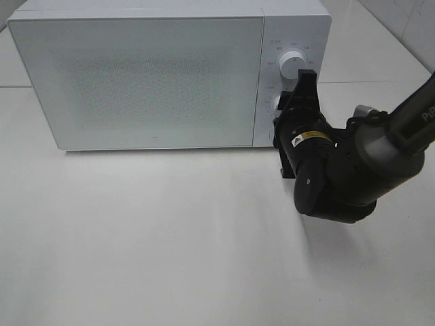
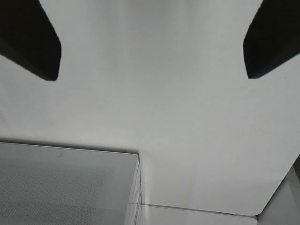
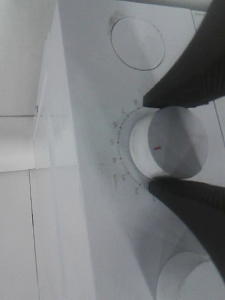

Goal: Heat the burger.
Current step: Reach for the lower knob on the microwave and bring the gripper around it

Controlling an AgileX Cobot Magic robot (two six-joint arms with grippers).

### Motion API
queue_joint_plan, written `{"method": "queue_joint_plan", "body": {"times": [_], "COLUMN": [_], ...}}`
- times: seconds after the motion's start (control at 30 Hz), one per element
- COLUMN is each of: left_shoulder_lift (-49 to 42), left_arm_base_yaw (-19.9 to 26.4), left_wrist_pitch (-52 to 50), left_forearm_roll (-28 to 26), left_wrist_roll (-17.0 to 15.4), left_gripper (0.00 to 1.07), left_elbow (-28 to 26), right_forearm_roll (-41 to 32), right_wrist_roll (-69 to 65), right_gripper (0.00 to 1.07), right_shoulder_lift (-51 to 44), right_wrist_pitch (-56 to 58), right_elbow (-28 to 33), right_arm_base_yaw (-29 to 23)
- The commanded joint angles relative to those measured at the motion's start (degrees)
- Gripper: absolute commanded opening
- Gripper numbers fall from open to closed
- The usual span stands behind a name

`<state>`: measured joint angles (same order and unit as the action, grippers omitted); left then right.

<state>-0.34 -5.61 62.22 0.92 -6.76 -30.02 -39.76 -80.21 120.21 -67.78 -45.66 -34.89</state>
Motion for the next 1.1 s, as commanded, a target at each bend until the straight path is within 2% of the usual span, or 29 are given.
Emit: {"method": "queue_joint_plan", "body": {"times": [0.03, 0.1, 0.8, 0.97, 1.07, 1.1], "left_shoulder_lift": [-1.0, -1.0, -1.0, -1.0, -1.0, -1.0], "left_arm_base_yaw": [0.1, 0.1, 0.1, 0.1, 0.1, 0.1], "left_wrist_pitch": [-0.8, -0.8, -0.8, -0.8, -0.8, -0.8], "left_forearm_roll": [-0.2, -0.2, -0.2, -0.2, -0.2, -0.2], "left_wrist_roll": [-0.2, -0.2, -0.2, -0.2, -0.2, -0.2], "left_gripper": [0.98, 0.98, 0.98, 0.98, 0.98, 0.98], "left_elbow": [0.2, 0.2, 0.2, 0.2, 0.2, 0.2], "right_forearm_roll": [11.5, 12.0, 11.4, 10.9, 10.5, 10.0], "right_wrist_roll": [-6.0, -9.4, -9.3, -9.1, -8.8, -8.6], "right_gripper": [0.00, 0.00, 0.02, 0.08, 0.14, 0.20], "right_shoulder_lift": [-0.9, -0.9, -0.9, -0.9, -0.9, -0.9], "right_wrist_pitch": [-12.3, -12.3, -12.5, -12.5, -12.5, -12.5], "right_elbow": [-2.2, -2.2, -2.2, -2.2, -2.2, -2.2], "right_arm_base_yaw": [-0.4, -0.4, -0.4, -0.4, -0.4, -0.4]}}
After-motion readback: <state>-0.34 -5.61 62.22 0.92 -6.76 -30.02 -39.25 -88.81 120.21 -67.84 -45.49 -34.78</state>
